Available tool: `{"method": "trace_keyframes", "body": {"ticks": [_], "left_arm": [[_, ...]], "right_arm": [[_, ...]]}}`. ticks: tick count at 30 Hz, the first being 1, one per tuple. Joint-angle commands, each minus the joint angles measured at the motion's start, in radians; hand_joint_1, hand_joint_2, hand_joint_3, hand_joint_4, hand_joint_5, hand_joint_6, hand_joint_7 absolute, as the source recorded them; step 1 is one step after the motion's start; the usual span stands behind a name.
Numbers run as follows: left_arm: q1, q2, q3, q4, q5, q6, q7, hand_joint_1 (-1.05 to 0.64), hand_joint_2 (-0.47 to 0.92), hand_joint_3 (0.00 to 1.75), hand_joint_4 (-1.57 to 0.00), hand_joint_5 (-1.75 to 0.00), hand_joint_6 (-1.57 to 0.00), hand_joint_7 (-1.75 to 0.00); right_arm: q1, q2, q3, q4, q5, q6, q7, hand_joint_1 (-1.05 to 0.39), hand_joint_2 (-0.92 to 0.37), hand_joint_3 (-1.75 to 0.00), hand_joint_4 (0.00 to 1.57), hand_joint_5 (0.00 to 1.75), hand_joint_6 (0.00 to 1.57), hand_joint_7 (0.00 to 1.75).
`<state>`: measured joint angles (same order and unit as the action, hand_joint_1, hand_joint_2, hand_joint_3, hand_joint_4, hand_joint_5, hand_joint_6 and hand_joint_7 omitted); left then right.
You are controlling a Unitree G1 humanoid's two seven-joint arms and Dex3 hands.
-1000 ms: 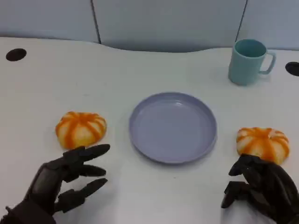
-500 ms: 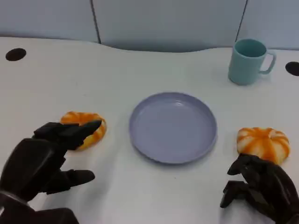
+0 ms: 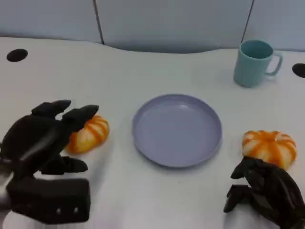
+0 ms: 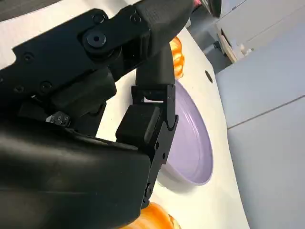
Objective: Grasp the bread from the table and place it into the plate.
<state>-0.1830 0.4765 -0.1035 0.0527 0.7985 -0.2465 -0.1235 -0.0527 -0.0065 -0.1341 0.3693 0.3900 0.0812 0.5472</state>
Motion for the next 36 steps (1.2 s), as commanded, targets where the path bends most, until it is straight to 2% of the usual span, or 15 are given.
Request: {"method": "trace_keyframes", "body": {"ticks": [1,6,11,17,21,26,29,36], "left_arm": [[-0.069,0.034,-0.049,0.062,0.022,0.037,-0.015,-0.73,0.87,0.00,-0.07,-0.09,-0.21,0.00],[-0.200,0.033,-0.119,0.217,0.030,0.088,-0.056,-0.69,0.85,0.00,-0.06,-0.07,-0.18,0.00],[-0.327,0.006,-0.204,0.416,0.050,0.130,-0.047,-0.66,0.83,0.00,-0.05,-0.06,-0.14,0.00],[-0.367,0.006,-0.245,0.477,0.035,0.140,-0.026,-0.66,0.83,0.00,-0.05,-0.05,-0.13,0.00],[-0.524,-0.085,-0.325,0.770,0.067,0.195,0.011,-0.68,0.84,0.00,-0.03,-0.03,-0.09,0.00],[-0.613,-0.124,-0.372,0.965,0.046,0.152,0.094,-0.68,0.84,0.00,-0.04,-0.03,-0.10,0.00],[-0.657,-0.147,-0.389,1.053,0.032,0.140,0.113,-0.67,0.82,0.00,-0.04,-0.03,-0.09,0.00],[-0.723,-0.199,-0.419,1.173,0.021,0.138,0.151,-0.49,0.71,0.00,-0.01,-0.01,-0.13,-0.01]], "right_arm": [[-0.009,-0.006,-0.013,0.008,0.013,-0.005,0.003,-0.88,-0.80,0.00,1.42,0.83,1.19,0.90],[-0.005,-0.006,-0.007,0.001,0.001,-0.015,-0.001,-0.88,-0.80,0.00,1.43,0.82,1.20,0.88],[0.000,-0.007,-0.007,-0.013,0.007,0.010,-0.014,-0.89,-0.79,0.00,1.43,0.83,1.21,0.88],[0.001,-0.008,-0.009,-0.015,0.009,0.017,-0.013,-0.89,-0.79,0.00,1.43,0.83,1.21,0.88],[0.000,-0.013,-0.012,-0.006,0.009,0.008,-0.007,-0.87,-0.79,0.00,1.43,0.82,1.20,0.88],[0.004,-0.015,-0.012,-0.008,0.005,0.001,-0.003,-0.87,-0.79,0.00,1.43,0.81,1.20,0.88],[0.007,-0.016,-0.009,-0.011,0.001,-0.001,-0.005,-0.87,-0.80,-0.01,1.43,0.81,1.20,0.87],[0.010,-0.013,-0.012,-0.010,0.011,0.005,0.004,-0.86,-0.80,0.00,1.42,0.81,1.20,0.87]]}}
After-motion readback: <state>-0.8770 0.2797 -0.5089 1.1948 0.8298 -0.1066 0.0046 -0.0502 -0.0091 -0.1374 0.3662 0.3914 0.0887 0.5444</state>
